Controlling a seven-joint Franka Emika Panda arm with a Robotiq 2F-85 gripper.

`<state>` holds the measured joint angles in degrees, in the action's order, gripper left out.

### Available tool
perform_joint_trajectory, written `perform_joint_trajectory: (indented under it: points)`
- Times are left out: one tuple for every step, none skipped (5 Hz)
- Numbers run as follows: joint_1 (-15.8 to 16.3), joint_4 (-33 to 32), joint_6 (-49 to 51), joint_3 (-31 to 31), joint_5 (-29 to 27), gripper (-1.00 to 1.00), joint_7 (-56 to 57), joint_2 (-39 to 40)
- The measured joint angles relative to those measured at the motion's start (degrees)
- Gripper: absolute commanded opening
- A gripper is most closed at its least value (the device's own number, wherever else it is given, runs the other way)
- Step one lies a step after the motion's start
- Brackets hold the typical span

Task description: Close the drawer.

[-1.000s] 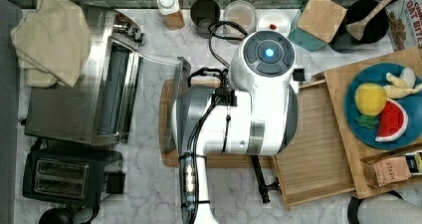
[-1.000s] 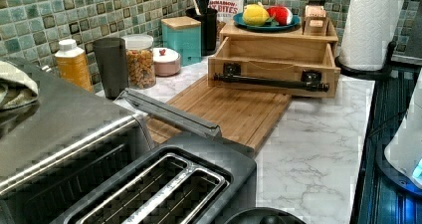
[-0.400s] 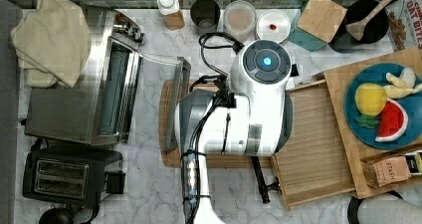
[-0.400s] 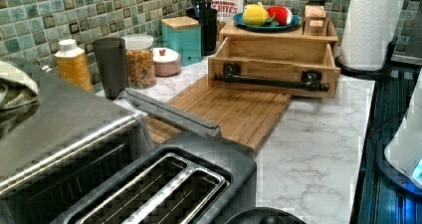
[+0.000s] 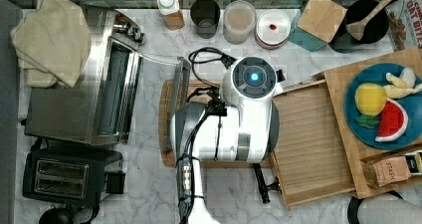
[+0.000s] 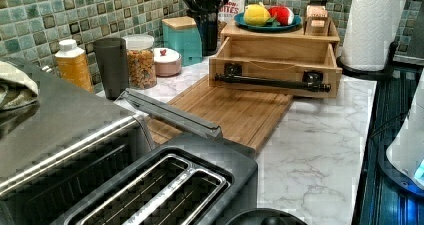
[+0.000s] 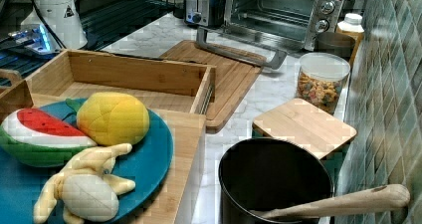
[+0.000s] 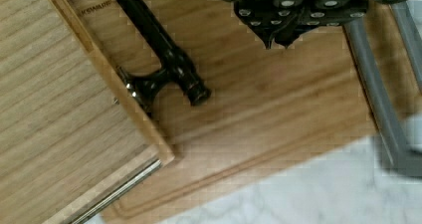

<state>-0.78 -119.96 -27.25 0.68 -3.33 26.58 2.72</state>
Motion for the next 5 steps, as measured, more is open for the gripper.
perform_joint_trajectory:
  points:
    - [1.24,-2.91,-0.10,-0.29,0.00,-1.00,3.66,-0.06]
    - [1.74,-6.49,-5.51,-1.23,0.00,-1.00,7.30,-0.26]
    - [1.80,-12.20,-13.32,-2.31,0.49,-1.00,11.25,-2.10]
    - [1.84,-17.90,-13.60,-2.96,0.55,-1.00,14.83,-5.38]
    - [1.85,-22.05,-13.54,-2.96,3.67,-1.00,16.73,-7.78]
